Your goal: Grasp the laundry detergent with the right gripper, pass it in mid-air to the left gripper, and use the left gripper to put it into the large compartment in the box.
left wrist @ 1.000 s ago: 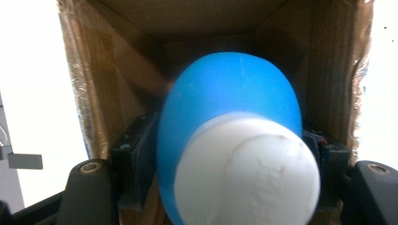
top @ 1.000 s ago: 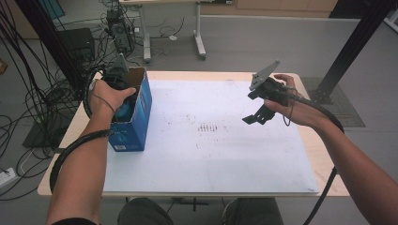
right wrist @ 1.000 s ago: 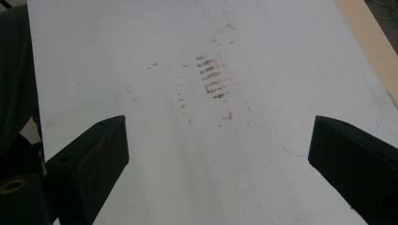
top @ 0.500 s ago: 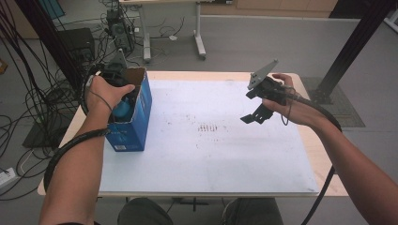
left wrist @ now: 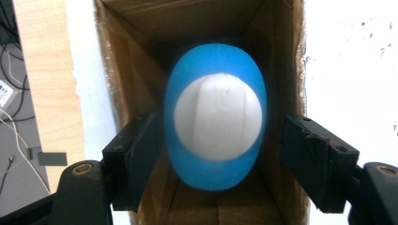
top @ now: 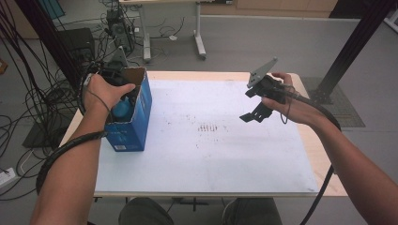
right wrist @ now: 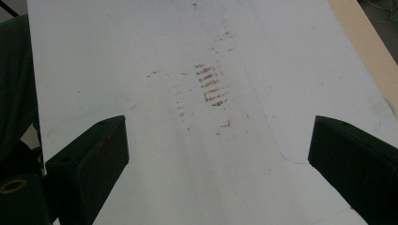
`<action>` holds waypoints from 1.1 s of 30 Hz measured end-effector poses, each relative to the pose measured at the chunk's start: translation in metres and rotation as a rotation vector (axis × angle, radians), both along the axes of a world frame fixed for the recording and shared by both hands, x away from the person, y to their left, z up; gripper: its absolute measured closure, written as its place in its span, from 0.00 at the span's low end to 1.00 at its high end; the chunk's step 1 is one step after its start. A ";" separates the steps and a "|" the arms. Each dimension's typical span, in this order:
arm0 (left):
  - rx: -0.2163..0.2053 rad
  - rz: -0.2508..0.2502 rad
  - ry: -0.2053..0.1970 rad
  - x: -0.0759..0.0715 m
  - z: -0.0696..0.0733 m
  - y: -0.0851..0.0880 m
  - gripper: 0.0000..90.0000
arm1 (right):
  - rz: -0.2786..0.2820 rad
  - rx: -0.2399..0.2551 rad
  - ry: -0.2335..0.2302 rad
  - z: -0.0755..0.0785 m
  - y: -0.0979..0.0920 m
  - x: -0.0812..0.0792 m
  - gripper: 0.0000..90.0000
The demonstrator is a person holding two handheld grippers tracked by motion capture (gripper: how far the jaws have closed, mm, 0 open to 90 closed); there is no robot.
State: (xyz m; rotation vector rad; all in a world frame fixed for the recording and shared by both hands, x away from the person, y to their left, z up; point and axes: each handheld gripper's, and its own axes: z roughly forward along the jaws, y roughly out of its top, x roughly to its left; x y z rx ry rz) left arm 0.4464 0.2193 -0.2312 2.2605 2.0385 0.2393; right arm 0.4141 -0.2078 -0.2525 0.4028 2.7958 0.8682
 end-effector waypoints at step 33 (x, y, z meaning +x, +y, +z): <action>-0.136 -0.275 -0.090 -0.020 0.047 -0.118 0.14 | -0.074 -0.066 0.036 0.011 -0.018 0.017 0.06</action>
